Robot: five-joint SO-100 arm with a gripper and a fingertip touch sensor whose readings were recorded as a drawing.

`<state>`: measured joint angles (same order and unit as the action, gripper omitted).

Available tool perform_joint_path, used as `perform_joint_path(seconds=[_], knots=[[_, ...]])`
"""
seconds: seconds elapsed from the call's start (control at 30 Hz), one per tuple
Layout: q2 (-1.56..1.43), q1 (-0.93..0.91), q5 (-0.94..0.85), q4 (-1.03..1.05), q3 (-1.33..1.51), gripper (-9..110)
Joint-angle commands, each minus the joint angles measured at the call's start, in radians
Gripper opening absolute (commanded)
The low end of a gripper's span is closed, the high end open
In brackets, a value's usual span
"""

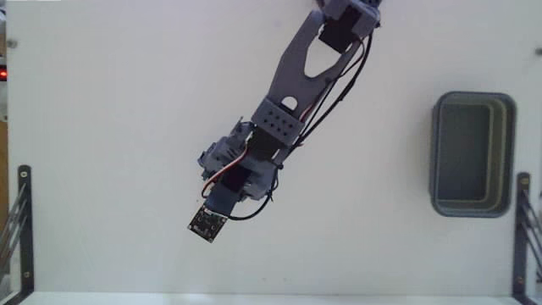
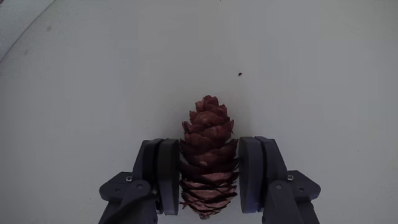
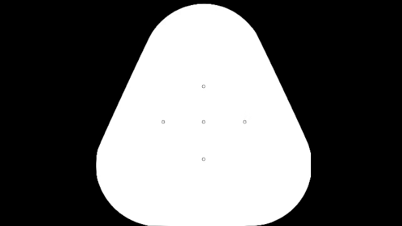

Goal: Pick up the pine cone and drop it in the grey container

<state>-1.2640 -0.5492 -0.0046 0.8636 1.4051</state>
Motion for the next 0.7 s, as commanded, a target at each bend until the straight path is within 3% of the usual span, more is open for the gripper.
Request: perform_joint_path(seconds=[0.0, 0.67], knots=[[-0.037, -0.026, 0.005, -0.022, 0.003, 55], [-0.037, -0.026, 0.005, -0.022, 0.003, 49]])
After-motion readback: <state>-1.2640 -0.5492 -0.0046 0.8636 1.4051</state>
